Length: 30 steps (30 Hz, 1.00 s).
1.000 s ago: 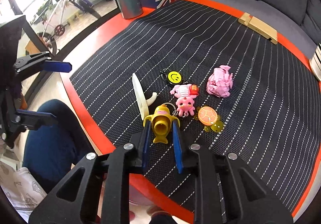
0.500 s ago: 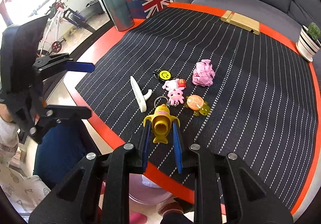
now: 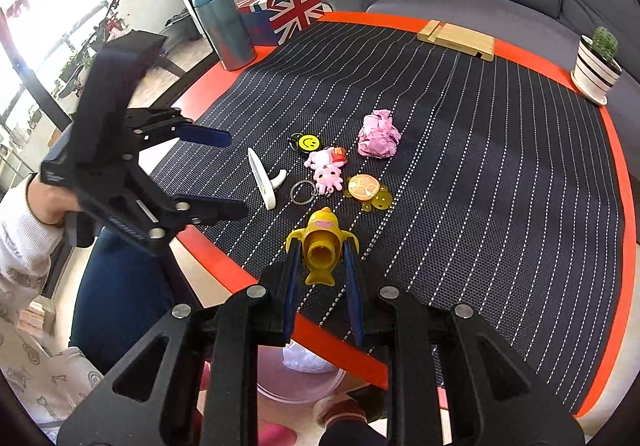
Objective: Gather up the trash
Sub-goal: 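Lift the duck toy with the right gripper while the left gripper moves to the white plastic comb, then close the left gripper on the white comb while the right gripper holds the duck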
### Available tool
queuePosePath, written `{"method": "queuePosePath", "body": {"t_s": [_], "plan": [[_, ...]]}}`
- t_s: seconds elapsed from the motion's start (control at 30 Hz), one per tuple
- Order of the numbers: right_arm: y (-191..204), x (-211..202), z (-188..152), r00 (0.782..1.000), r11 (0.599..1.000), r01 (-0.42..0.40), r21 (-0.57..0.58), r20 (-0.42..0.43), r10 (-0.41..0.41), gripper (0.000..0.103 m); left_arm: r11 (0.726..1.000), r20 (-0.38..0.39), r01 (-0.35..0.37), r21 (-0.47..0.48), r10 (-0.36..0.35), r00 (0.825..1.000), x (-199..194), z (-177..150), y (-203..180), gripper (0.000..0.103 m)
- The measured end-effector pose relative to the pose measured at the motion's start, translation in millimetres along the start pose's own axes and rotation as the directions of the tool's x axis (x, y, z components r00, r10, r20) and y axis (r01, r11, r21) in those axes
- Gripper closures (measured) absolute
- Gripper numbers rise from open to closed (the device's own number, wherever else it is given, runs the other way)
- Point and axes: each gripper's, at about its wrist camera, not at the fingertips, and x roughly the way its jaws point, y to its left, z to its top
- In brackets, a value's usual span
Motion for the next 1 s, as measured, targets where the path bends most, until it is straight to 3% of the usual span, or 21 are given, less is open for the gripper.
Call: {"method": "queuePosePath", "body": {"t_s": [0.2, 0.53, 0.6, 0.67, 0.73, 1.0], "plan": [[-5, -1, -3, 1.0, 1.0, -0.001, 0.013, 0.005, 0.001, 0.083, 1.0, -0.027, -0.011, -0.005, 0.011, 1.0, 19, 5, 4, 0.008], [-11, 0, -6, 1.0, 1.0, -0.005, 0.025, 0.005, 0.005, 0.083, 0.998, -0.006, -0.054, -0.009, 0.054, 0.999, 26, 3, 1, 0.008], [-11, 1, -7, 1.0, 1.0, -0.007, 0.025, 0.005, 0.007, 0.083, 0.998, -0.005, -0.066, 0.0, 0.066, 0.998, 27, 3, -1, 0.011], [-11, 2, -7, 1.0, 1.0, -0.008, 0.026, 0.004, 0.008, 0.083, 0.997, 0.002, -0.081, 0.006, 0.081, 0.997, 24, 3, -2, 0.024], [-11, 2, -7, 1.0, 1.0, -0.008, 0.027, 0.004, 0.008, 0.083, 0.997, 0.004, -0.08, 0.001, 0.08, 0.997, 22, 4, 0, 0.029], [-9, 1, -5, 1.0, 1.0, 0.0, 0.023, 0.01, 0.0, 0.083, 0.998, 0.014, -0.057, -0.005, 0.057, 0.998, 15, 2, 0, 0.029]]}}
